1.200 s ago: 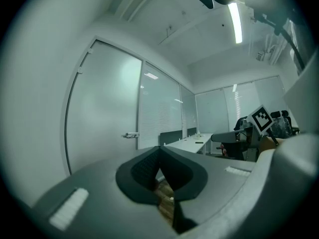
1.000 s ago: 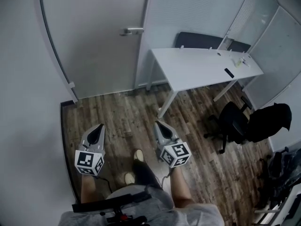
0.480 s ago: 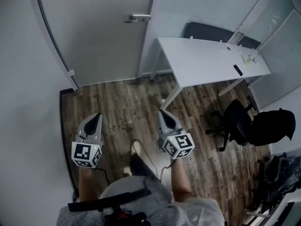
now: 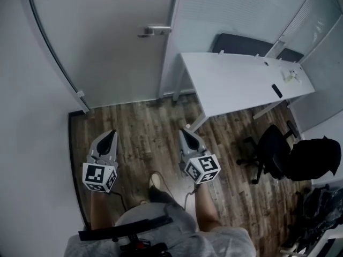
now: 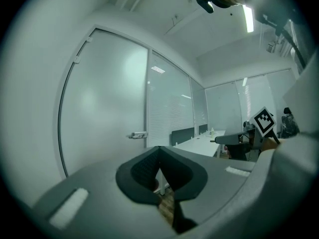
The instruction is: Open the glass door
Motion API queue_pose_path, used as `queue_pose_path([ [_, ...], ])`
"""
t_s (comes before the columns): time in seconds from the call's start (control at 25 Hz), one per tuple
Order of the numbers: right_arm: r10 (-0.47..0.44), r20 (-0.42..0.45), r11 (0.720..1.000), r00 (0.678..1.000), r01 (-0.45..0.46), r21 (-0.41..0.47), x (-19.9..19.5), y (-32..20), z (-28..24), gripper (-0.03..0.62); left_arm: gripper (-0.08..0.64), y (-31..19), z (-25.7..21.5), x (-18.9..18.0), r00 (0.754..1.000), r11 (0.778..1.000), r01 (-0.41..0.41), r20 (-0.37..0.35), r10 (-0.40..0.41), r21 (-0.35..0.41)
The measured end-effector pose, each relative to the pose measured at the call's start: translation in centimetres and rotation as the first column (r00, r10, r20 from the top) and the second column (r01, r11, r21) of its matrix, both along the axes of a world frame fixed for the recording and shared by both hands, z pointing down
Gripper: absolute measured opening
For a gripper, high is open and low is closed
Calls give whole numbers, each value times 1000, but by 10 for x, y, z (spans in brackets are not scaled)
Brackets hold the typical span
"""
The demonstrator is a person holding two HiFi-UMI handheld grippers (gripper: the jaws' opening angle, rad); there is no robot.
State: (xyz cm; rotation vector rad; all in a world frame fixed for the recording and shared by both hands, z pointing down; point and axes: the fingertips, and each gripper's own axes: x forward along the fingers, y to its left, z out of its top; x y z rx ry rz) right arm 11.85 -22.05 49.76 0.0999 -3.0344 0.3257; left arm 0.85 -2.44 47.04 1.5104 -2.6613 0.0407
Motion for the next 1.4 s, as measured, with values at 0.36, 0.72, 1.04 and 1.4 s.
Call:
queue_pose_path([
  [0.36, -20, 3, 1000, 1000, 20, -10, -36, -50, -1, 2, 3, -57, -9, -34, 999, 1000, 7, 35, -6, -11],
  [0.72, 5, -14, 1000, 1000, -5, -21, -57, -86, 8, 2, 5, -97, -3, -61, 999, 999, -19, 36, 20, -27],
  [1.04, 34, -17, 999, 999, -35, -11, -106, -111, 12, 2, 5, -127, 2, -116, 998, 998, -52, 34, 53, -17],
  [1.4, 60, -45, 998, 997, -60, -15, -185, -132, 10, 2, 3, -161, 2, -202, 996, 996, -88, 10, 88, -7],
])
